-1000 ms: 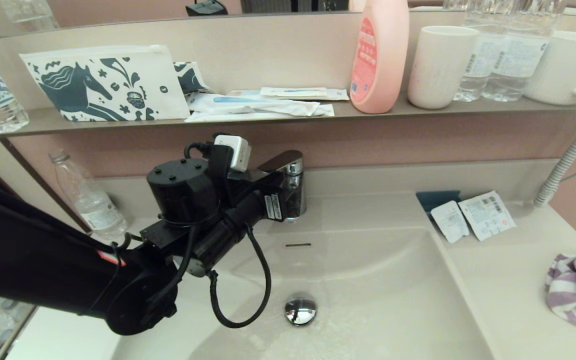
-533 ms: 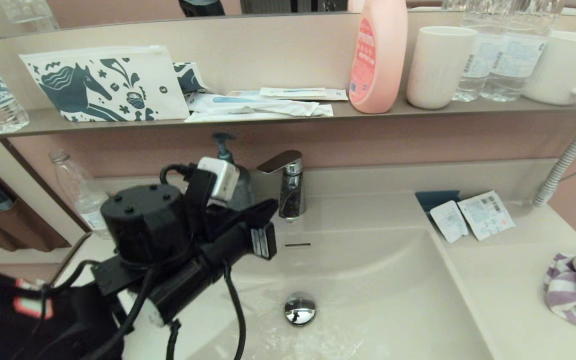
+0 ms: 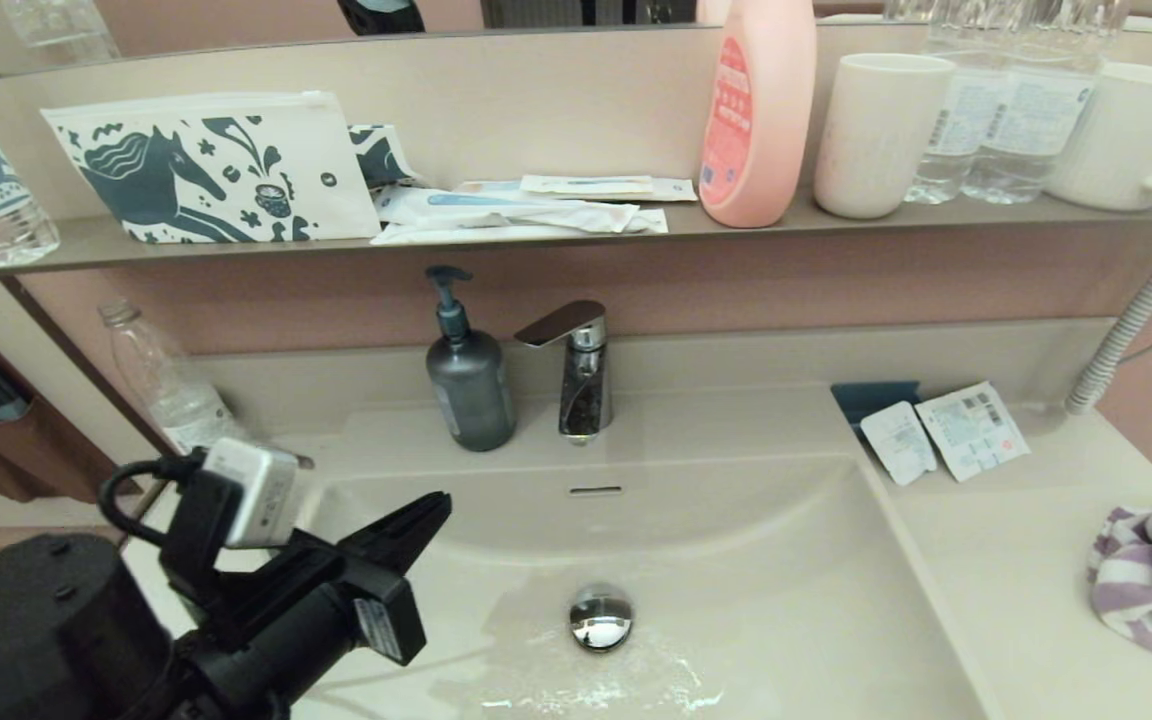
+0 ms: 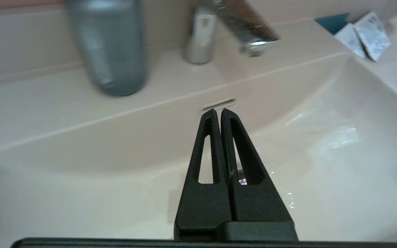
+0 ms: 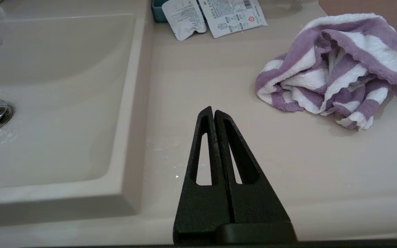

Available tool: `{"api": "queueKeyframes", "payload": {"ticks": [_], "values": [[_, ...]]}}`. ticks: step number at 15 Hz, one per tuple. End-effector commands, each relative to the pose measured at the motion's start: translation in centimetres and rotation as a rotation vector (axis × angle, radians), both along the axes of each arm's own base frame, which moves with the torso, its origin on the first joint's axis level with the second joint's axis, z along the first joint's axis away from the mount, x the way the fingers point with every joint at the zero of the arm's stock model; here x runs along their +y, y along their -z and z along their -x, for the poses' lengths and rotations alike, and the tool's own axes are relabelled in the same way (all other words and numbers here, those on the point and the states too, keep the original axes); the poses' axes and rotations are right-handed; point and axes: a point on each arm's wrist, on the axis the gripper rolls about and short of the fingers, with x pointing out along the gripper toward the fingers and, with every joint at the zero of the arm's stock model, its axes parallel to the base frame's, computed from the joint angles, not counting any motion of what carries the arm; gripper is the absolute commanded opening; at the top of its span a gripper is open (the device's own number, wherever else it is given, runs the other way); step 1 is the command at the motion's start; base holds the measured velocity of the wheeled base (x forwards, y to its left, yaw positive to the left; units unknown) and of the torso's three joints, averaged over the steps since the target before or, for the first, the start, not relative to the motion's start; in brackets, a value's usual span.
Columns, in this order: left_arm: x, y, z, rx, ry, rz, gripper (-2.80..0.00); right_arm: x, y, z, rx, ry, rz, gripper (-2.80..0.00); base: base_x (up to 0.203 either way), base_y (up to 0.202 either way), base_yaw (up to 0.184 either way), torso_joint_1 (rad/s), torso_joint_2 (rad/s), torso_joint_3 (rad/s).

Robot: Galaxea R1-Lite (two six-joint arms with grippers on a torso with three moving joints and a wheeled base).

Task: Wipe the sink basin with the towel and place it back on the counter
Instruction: Pick up the cloth

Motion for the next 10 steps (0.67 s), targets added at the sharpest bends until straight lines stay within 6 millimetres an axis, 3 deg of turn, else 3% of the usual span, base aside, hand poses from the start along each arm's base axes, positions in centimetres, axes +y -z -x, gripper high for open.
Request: {"api": "queueKeyframes", "payload": {"ticks": [1, 6, 10], "values": [[1.8, -0.6, 1.2, -0.042, -0.037, 0.034, -2.80, 0.0, 0.0, 0.0, -0.001, -0.001, 0.000, -2.80, 0.000, 0.000, 0.000, 0.000, 0.00, 0.000], [7.2, -2.4, 3.6, -0.184, -0.287, 0.108, -2.80, 0.0, 0.0, 0.0, 0.000, 0.001, 0.000, -2.80, 0.000, 0.000, 0.000, 0.000, 0.00, 0.000], [10.6, -4.1, 8.7, -0.347, -0.456, 0.164, -2.80, 0.0, 0.0, 0.0, 0.000, 0.000, 0.000, -2.80, 0.000, 0.000, 0.000, 0.000, 0.00, 0.000]]}}
